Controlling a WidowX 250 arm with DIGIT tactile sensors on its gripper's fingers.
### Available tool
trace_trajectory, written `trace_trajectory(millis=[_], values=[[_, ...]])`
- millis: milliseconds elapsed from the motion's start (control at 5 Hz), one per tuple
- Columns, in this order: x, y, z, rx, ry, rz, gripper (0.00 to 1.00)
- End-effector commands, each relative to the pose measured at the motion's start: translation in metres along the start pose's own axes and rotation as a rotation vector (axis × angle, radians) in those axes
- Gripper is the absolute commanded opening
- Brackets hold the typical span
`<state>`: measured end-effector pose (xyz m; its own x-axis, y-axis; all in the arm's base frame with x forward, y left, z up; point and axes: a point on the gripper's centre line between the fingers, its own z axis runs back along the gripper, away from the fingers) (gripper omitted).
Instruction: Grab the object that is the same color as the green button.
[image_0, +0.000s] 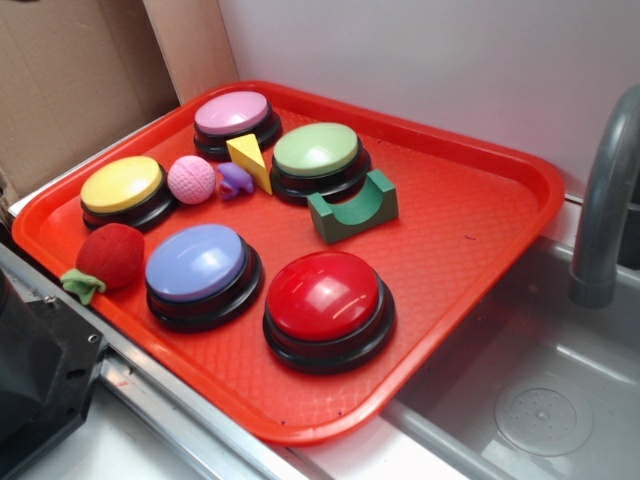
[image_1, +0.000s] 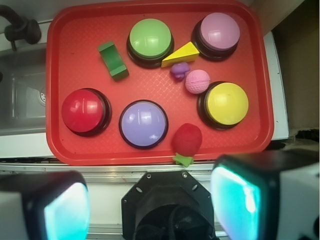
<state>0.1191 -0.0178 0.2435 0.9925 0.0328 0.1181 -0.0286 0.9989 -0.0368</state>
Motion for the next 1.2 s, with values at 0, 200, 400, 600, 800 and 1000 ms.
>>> trace_trajectory(millis=[0, 200, 400, 600, 800, 1000], values=[[0.0, 0.0, 0.0, 0.0, 0.0, 0.0, 1.0], [0.014, -0.006, -0.021, -0.003, -0.093, 0.056, 1.0], [0.036, -0.01, -0.049, -0.048, -0.169, 0.139, 1.0], [0.058, -0.013, -0.076, -0.035, -0.209, 0.207, 1.0], [0.082, -0.017, -0.102, -0.032, -0.266, 0.274, 1.0], [0.097, -0.026, -0.128, -0.025, -0.276, 0.295, 1.0]])
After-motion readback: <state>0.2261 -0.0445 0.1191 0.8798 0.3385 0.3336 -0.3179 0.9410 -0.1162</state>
